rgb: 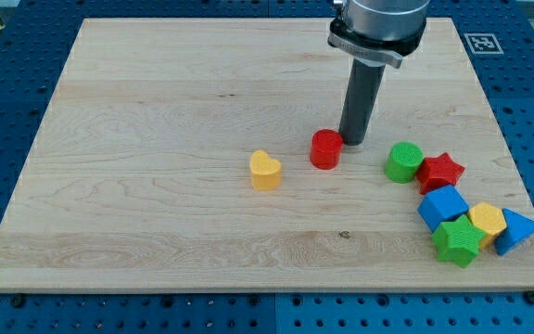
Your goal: Push the red circle into the heart
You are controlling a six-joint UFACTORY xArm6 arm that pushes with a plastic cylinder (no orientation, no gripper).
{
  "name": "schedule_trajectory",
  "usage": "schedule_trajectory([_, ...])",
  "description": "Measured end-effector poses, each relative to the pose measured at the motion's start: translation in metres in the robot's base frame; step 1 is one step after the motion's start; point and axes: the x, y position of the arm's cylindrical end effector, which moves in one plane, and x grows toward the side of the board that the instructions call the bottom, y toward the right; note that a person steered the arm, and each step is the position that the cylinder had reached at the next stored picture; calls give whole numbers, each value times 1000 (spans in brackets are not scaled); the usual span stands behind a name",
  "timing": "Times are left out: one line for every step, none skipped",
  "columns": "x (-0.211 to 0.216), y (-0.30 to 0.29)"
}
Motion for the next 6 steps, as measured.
schedule_trajectory([4,-2])
schedule_trajectory([4,-14])
schedule_trajectory([8,-45])
schedule_trajectory([12,-63])
schedule_trajectory([12,-66])
schedule_trajectory([-11,-68])
